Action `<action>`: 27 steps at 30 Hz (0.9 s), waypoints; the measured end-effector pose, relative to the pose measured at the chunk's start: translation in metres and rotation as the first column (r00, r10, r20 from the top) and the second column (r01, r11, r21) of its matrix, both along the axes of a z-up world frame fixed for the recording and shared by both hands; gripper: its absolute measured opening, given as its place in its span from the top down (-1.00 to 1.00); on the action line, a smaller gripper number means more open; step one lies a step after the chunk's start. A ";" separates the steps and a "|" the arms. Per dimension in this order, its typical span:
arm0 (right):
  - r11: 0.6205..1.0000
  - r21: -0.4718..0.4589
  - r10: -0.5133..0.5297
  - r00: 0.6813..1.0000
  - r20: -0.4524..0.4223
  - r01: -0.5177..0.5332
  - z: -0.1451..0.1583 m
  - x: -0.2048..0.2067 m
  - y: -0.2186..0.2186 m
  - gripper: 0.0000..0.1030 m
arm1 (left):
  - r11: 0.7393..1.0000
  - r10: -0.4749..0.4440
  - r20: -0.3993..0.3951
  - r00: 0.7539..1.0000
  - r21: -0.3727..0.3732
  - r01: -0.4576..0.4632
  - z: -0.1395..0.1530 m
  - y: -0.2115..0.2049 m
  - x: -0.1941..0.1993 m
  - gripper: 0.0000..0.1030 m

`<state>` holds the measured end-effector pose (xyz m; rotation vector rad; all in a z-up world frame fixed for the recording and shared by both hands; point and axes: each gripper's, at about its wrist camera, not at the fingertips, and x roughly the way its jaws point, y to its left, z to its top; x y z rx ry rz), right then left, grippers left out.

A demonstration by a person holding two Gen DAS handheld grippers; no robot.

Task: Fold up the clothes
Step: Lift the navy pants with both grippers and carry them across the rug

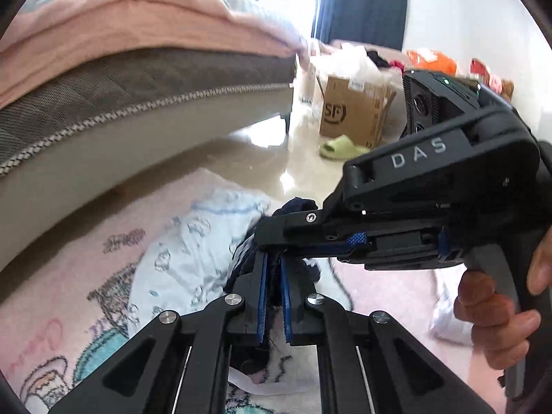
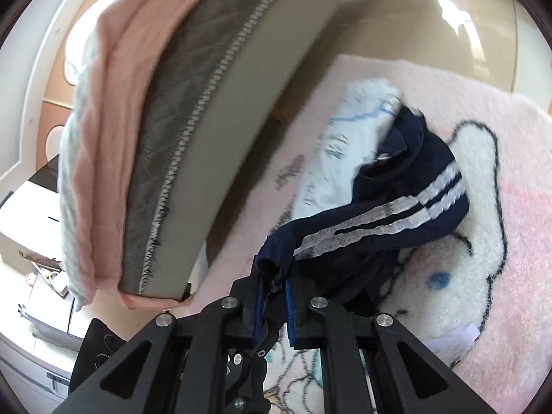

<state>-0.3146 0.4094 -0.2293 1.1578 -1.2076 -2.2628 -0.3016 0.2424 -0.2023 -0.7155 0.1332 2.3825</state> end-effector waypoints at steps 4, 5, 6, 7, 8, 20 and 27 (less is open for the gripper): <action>0.999 0.035 0.018 0.998 -0.059 -0.016 0.041 0.005 -0.014 0.84 | 1.000 0.014 -0.045 0.999 0.016 -0.013 0.029 -0.011 0.010 0.88; 0.999 0.038 0.019 0.997 -0.069 -0.016 0.048 0.012 -0.015 0.84 | 1.000 0.015 -0.055 0.998 0.020 -0.014 0.037 -0.015 0.012 0.89; 0.999 0.039 0.021 0.997 -0.081 -0.017 0.054 0.015 -0.019 0.84 | 1.000 0.017 -0.065 0.998 0.025 -0.015 0.044 -0.018 0.015 0.89; 0.999 0.045 0.026 0.995 -0.097 -0.022 0.063 0.017 -0.023 0.84 | 0.999 0.016 -0.076 0.997 0.032 -0.014 0.054 -0.022 0.017 0.89; 0.999 0.047 0.028 0.993 -0.110 -0.023 0.071 0.019 -0.026 0.84 | 0.999 0.018 -0.083 0.996 0.035 -0.015 0.061 -0.026 0.019 0.89; 0.994 0.071 0.095 0.966 -0.243 -0.080 0.162 0.045 -0.085 0.84 | 0.993 0.095 -0.175 0.980 0.085 -0.081 0.140 -0.087 0.052 0.89; 0.985 0.074 0.174 0.939 -0.296 -0.159 0.198 0.061 -0.145 0.84 | 0.986 0.162 -0.210 0.964 0.066 -0.151 0.177 -0.146 0.085 0.88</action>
